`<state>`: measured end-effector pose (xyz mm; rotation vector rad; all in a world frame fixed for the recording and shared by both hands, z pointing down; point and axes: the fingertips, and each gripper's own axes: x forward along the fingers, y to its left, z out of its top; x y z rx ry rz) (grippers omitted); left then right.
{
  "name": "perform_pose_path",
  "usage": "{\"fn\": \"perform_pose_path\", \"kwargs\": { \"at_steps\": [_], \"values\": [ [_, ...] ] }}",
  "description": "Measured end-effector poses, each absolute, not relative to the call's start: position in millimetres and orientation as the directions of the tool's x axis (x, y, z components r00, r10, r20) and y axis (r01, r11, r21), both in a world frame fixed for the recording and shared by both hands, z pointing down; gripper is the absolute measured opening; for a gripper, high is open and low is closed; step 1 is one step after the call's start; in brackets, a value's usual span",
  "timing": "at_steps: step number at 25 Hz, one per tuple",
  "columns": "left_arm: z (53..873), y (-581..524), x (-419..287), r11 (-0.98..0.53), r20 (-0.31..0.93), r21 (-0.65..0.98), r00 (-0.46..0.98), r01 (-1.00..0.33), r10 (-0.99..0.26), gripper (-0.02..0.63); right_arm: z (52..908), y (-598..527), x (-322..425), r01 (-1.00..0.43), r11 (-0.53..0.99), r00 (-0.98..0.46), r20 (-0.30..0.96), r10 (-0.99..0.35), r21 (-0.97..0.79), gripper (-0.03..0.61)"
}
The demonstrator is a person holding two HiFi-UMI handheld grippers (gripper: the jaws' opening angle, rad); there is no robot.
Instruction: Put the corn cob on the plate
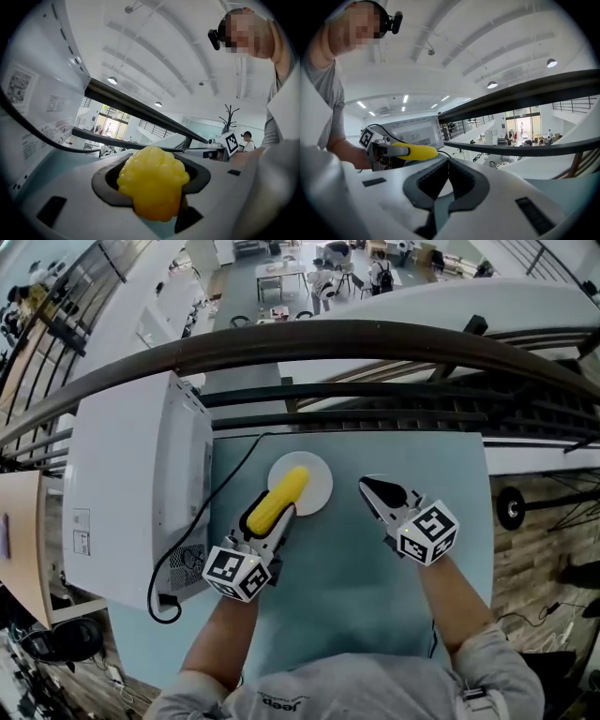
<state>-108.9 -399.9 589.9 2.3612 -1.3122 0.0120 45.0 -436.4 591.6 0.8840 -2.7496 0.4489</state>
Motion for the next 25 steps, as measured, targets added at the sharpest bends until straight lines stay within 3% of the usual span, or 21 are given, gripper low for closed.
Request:
{"fn": "perform_pose_path", "kwargs": {
  "at_steps": [25],
  "values": [
    [653,-443,-96,-0.503,0.389,0.076,0.49,-0.861,-0.78,0.256,636,-440,6,-0.52,0.834,-0.842,0.277,-0.463,-0.184,0.017]
  ]
}}
